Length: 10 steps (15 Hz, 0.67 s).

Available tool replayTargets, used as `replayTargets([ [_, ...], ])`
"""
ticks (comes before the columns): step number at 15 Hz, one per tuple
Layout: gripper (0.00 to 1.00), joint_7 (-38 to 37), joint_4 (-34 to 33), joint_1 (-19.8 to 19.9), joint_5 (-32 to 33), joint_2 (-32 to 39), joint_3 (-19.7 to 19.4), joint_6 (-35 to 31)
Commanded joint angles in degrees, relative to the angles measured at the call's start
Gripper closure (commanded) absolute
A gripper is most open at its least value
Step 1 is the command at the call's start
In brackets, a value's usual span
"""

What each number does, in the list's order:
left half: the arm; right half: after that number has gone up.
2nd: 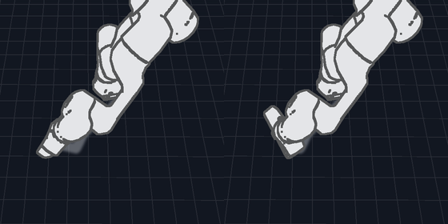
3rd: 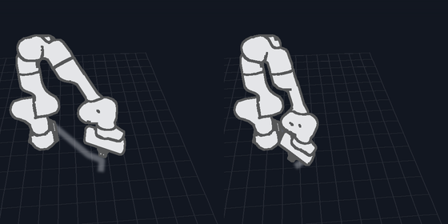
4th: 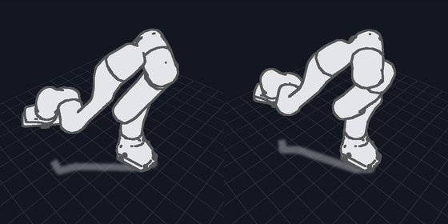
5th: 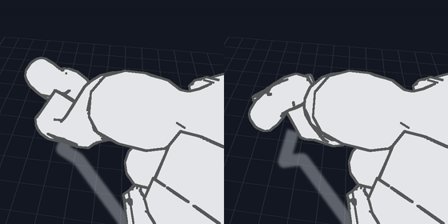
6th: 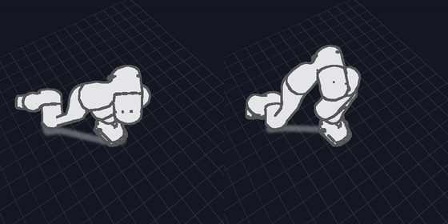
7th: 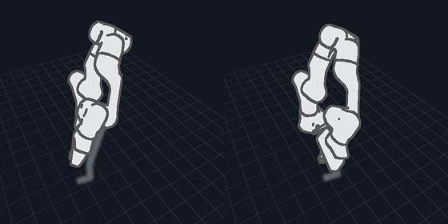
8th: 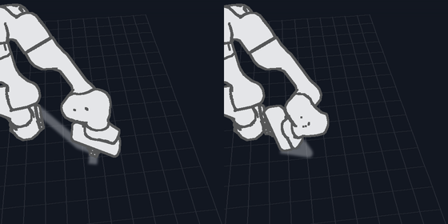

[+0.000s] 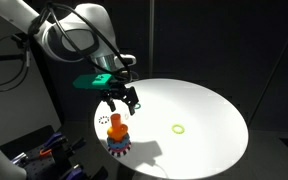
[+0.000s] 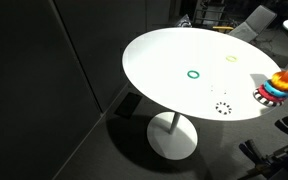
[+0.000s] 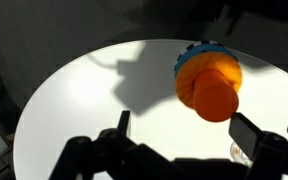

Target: Pick up the orange ring and place it on the stack of rings

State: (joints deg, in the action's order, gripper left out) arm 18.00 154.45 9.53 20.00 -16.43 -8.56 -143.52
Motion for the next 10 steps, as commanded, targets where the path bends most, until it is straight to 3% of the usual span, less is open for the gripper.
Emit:
replayTargets([
  [1,0.0,-0.78,0.99,-0.05,0.24,-2.17,0.37,1.23],
  [6,0.0,1.2,0.71,-0.84,-2.31,-2.05,-0.47,2.13],
  [10,0.0,0.08,0.38,-0.2,-0.81,-0.39,-0.06,0.45],
])
